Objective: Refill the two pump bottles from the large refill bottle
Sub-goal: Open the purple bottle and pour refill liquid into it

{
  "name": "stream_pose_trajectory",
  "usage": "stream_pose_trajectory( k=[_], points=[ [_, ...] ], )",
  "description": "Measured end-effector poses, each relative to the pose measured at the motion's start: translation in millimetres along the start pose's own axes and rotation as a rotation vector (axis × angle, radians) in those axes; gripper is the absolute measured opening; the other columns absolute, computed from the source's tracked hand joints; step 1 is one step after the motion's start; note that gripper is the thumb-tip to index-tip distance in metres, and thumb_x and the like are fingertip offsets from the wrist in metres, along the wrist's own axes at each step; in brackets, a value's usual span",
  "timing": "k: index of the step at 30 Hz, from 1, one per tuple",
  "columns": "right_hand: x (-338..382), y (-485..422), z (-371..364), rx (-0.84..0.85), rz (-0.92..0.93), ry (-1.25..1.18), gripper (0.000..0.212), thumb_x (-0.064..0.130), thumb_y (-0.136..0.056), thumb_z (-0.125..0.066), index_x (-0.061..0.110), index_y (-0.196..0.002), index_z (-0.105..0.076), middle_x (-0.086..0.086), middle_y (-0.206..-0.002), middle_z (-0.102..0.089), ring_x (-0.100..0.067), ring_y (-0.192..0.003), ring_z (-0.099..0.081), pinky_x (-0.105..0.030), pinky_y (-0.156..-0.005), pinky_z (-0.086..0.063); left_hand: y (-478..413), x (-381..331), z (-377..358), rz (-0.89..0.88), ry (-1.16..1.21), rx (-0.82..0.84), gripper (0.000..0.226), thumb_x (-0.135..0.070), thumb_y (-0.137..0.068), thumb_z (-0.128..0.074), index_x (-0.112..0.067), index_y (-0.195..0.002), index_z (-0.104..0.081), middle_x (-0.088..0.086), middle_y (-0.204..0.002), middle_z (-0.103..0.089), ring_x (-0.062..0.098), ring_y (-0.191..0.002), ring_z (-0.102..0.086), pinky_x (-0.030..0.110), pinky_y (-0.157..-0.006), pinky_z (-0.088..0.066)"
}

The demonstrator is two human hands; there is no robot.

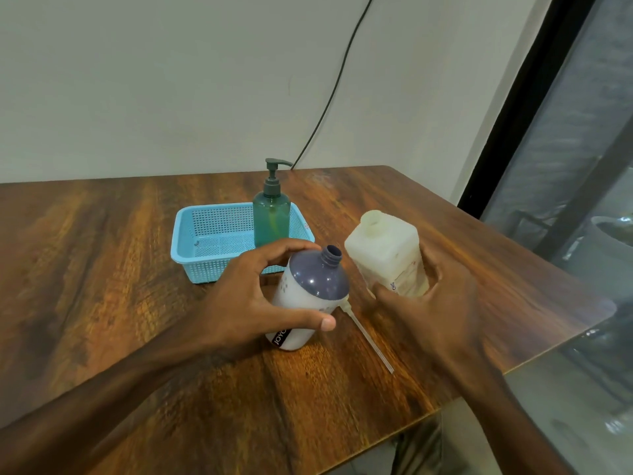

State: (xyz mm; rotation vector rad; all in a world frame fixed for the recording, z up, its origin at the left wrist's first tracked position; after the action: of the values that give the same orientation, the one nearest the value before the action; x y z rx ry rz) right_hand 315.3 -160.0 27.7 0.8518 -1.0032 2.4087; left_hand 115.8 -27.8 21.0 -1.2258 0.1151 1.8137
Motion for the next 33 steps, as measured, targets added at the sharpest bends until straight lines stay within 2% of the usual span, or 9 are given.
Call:
stream_pose_trajectory(
  k=[3, 7, 9, 11, 15, 22, 27, 30, 33],
  points=[
    [3.7, 1.6, 4.7, 0.000, 0.048, 0.030, 0.075, 0.041, -0.070, -0.089, 0.019, -0.136, -0.061, -0.001, -0.127, -0.069, -0.020, -0.112, -0.065, -0.024, -0.072, -0.057, -0.7, -1.6, 0.5, -0.013, -0.007, -0.006, 0.080, -0.070, -0.053, -0.088, -0.056, -0.125, -0.057, -0.031, -0.126, -0.063, -0.005, -0.121, -0.058, 0.028, -0.096, -0.052],
    [15.5, 4.8, 10.7, -0.006, 0.117, 0.017, 0.073, 0.030, -0.071, -0.090, 0.024, -0.136, -0.059, 0.010, -0.126, -0.062, -0.015, -0.110, -0.060, -0.017, -0.071, -0.045, -0.3, 1.1, 1.7, -0.001, 0.008, -0.022, 0.080, -0.077, -0.051, -0.084, -0.061, -0.124, -0.055, -0.033, -0.126, -0.062, -0.007, -0.121, -0.057, 0.022, -0.095, -0.049],
    [21.3, 6.0, 11.8, -0.009, 0.159, 0.012, 0.075, 0.032, -0.072, -0.090, 0.027, -0.138, -0.056, 0.006, -0.126, -0.065, -0.019, -0.110, -0.061, -0.023, -0.074, -0.048, 0.1, 2.1, 2.0, 0.000, 0.009, -0.024, 0.082, -0.076, -0.051, -0.084, -0.059, -0.125, -0.056, -0.034, -0.125, -0.062, -0.007, -0.121, -0.057, 0.021, -0.095, -0.049],
    [26.3, 7.2, 13.3, -0.021, 0.206, 0.020, 0.074, 0.032, -0.072, -0.088, 0.033, -0.137, -0.053, 0.000, -0.127, -0.068, -0.025, -0.111, -0.064, -0.030, -0.076, -0.053, -0.6, 2.6, 1.0, -0.007, -0.002, -0.013, 0.084, -0.072, -0.053, -0.087, -0.052, -0.129, -0.057, -0.031, -0.127, -0.063, -0.005, -0.122, -0.058, 0.026, -0.097, -0.052],
    [28.7, 7.6, 15.9, -0.038, 0.242, 0.055, 0.078, 0.020, -0.069, -0.092, 0.036, -0.132, -0.048, 0.007, -0.123, -0.064, -0.026, -0.113, -0.062, -0.025, -0.078, -0.048, -1.5, 3.8, -0.7, -0.003, -0.027, 0.014, 0.091, -0.075, -0.053, -0.085, -0.046, -0.134, -0.057, -0.030, -0.130, -0.062, -0.003, -0.124, -0.057, 0.035, -0.098, -0.057],
    [28.3, 4.7, 18.7, -0.031, 0.287, 0.075, 0.077, 0.030, -0.070, -0.089, 0.032, -0.139, -0.053, -0.001, -0.130, -0.067, -0.030, -0.117, -0.064, -0.056, -0.087, -0.057, -1.0, 4.2, -0.8, 0.003, -0.057, 0.018, 0.095, -0.083, -0.049, -0.080, -0.049, -0.134, -0.056, -0.034, -0.130, -0.060, -0.007, -0.124, -0.056, 0.032, -0.098, -0.056],
    [30.5, 4.4, 20.6, -0.032, 0.298, 0.077, 0.072, 0.038, -0.072, -0.081, 0.032, -0.139, -0.055, 0.005, -0.134, -0.065, -0.026, -0.122, -0.062, -0.059, -0.091, -0.054, -1.0, 1.7, -1.2, -0.005, -0.054, 0.018, 0.087, -0.078, -0.051, -0.082, -0.052, -0.131, -0.057, -0.035, -0.128, -0.060, -0.008, -0.123, -0.056, 0.027, -0.096, -0.056],
    [29.2, 2.9, 20.6, -0.027, 0.284, 0.110, 0.079, 0.022, -0.070, -0.090, 0.025, -0.141, -0.057, 0.002, -0.135, -0.065, -0.026, -0.124, -0.059, -0.059, -0.090, -0.054, -1.0, 1.7, -1.5, -0.005, -0.054, 0.019, 0.089, -0.078, -0.051, -0.082, -0.050, -0.132, -0.057, -0.034, -0.128, -0.061, -0.006, -0.123, -0.056, 0.030, -0.096, -0.056],
    [28.6, 2.3, 20.9, -0.031, 0.283, 0.133, 0.082, 0.019, -0.069, -0.091, 0.024, -0.142, -0.056, 0.000, -0.137, -0.064, -0.026, -0.125, -0.057, -0.060, -0.091, -0.053, -1.0, 3.5, -1.3, -0.005, -0.056, 0.018, 0.093, -0.080, -0.051, -0.082, -0.048, -0.134, -0.057, -0.033, -0.129, -0.061, -0.006, -0.124, -0.056, 0.033, -0.098, -0.056]
  ],
)
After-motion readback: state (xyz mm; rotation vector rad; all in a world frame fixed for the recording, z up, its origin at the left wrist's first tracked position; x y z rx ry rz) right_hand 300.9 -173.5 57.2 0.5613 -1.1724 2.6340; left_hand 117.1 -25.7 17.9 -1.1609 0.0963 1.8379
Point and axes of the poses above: each hand's wrist, its own y-axis away from the middle knuckle, its own z-axis out of the back of the hand, x = y × z, the point moved 10 cm from there along -y, towards the middle knuckle
